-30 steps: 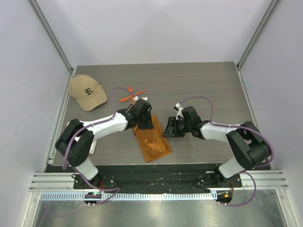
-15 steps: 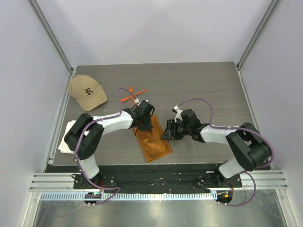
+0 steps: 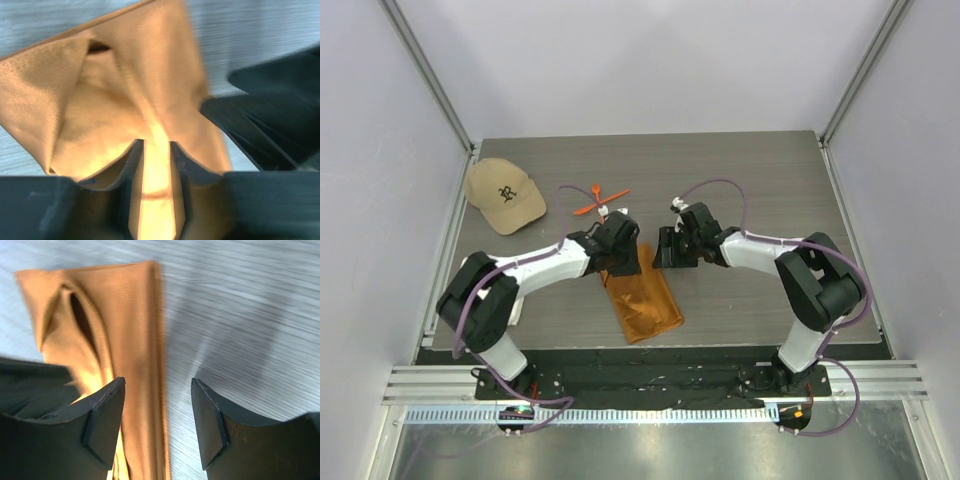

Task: Fold the napkin into a case and place the utensils inside
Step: Smooth out the 2/3-rectangle-folded napkin at the center of the board, then pick up the 2/3-rectangle-folded napkin from the center of the board.

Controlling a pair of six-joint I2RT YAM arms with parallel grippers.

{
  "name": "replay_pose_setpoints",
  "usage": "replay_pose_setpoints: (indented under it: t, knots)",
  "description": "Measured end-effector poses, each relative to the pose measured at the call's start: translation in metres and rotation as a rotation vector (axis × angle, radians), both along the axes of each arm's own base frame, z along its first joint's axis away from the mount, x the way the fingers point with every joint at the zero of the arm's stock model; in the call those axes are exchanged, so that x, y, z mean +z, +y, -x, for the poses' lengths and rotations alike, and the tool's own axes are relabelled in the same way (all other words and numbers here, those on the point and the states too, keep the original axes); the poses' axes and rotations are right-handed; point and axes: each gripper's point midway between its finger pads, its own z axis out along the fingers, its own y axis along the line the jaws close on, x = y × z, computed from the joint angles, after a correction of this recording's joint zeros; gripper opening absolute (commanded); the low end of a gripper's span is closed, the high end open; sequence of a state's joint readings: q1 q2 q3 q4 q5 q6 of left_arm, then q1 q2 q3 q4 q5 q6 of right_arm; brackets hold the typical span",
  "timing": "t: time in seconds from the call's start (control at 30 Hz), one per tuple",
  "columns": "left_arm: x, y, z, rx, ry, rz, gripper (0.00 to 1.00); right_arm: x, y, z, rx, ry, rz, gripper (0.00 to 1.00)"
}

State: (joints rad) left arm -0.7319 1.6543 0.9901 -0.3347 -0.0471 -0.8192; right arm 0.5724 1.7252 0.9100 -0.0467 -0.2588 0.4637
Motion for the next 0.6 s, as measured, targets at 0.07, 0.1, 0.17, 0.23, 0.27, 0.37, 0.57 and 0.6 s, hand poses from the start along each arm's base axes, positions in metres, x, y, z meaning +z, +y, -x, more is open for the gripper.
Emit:
replay_pose_setpoints:
  t: [0.07, 0.1, 0.17, 0.23, 0.27, 0.37, 0.57, 0.6]
  knots:
    - [0.017, -0.005, -0.001, -0.018, -0.036, 0.036, 0.54, -0.001, -0.01, -0.004, -0.039, 0.019, 0.03, 0.61]
    - [0.025, -0.009, -0.001, -0.024, -0.053, 0.054, 0.55, -0.001, -0.016, -0.006, -0.059, 0.033, 0.042, 0.61]
    - [0.036, -0.019, 0.003, -0.051, -0.09, 0.064, 0.61, -0.001, -0.03, -0.009, -0.115, 0.061, 0.063, 0.61]
    - [0.045, -0.037, 0.013, -0.097, -0.13, 0.064, 0.66, 0.0, -0.056, -0.01, -0.201, 0.094, 0.082, 0.61]
    - [0.048, -0.048, 0.021, -0.124, -0.147, 0.062, 0.67, 0.001, -0.072, -0.01, -0.25, 0.107, 0.089, 0.62]
    - [0.055, -0.076, 0.043, -0.177, -0.173, 0.045, 0.78, 0.007, -0.12, -0.009, -0.398, 0.13, 0.138, 0.65]
    - [0.053, -0.126, 0.049, -0.122, -0.21, -0.094, 0.77, 0.024, -0.177, 0.013, -0.582, 0.097, 0.205, 0.71]
    - [0.051, -0.131, 0.048, -0.111, -0.209, -0.116, 0.77, 0.025, -0.182, 0.017, -0.601, 0.096, 0.206, 0.72]
